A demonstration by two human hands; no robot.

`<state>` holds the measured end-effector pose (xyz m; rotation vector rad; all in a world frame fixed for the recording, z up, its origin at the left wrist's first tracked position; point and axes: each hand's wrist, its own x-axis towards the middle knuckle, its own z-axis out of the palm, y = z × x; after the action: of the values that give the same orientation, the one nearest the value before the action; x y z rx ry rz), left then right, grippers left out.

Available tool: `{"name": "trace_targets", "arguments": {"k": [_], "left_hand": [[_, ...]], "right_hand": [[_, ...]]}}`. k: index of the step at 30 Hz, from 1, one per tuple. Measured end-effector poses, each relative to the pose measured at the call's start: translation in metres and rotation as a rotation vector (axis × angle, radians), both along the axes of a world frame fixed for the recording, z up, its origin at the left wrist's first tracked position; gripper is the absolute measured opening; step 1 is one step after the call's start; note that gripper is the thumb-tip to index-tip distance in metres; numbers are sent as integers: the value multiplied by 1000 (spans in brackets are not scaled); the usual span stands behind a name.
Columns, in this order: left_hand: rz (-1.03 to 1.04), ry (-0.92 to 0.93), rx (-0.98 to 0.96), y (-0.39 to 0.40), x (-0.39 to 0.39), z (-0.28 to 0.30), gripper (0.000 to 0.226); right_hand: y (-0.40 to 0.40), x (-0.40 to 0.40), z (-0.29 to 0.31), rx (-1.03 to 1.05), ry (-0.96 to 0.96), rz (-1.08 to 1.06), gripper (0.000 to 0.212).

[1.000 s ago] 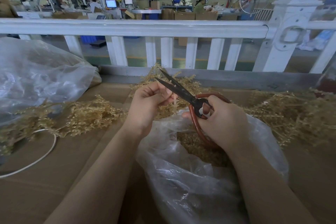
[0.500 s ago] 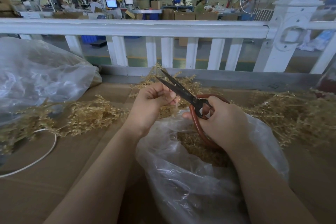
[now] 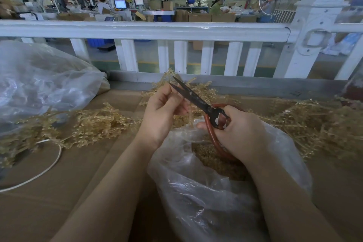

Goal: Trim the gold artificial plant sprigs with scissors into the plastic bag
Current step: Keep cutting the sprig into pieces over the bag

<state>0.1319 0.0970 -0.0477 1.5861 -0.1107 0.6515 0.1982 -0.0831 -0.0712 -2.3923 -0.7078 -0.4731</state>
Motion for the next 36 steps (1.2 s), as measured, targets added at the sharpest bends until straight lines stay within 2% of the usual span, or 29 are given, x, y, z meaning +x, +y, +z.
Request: {"name": "trace_targets", "arguments": {"k": [4,13,22,30,36], "left_hand": [[51,16,58,-1,0,-3,18],[54,-19,268,-6,-1,-5,18],[44,-6,305,-6,-2,-6,20],[24,-15,286,-8,-1,-6,22],[1,-4,250,-8,-1,-7,23]], "right_hand": [[-1,-1,0,7,17,33,71],[-1,-3,0,35,-2,68,54],[0,-3,-4,97,14,88,71],[3,-1,-6,143,44,110,60],[4,-1,-5,143,57,116,67]]}}
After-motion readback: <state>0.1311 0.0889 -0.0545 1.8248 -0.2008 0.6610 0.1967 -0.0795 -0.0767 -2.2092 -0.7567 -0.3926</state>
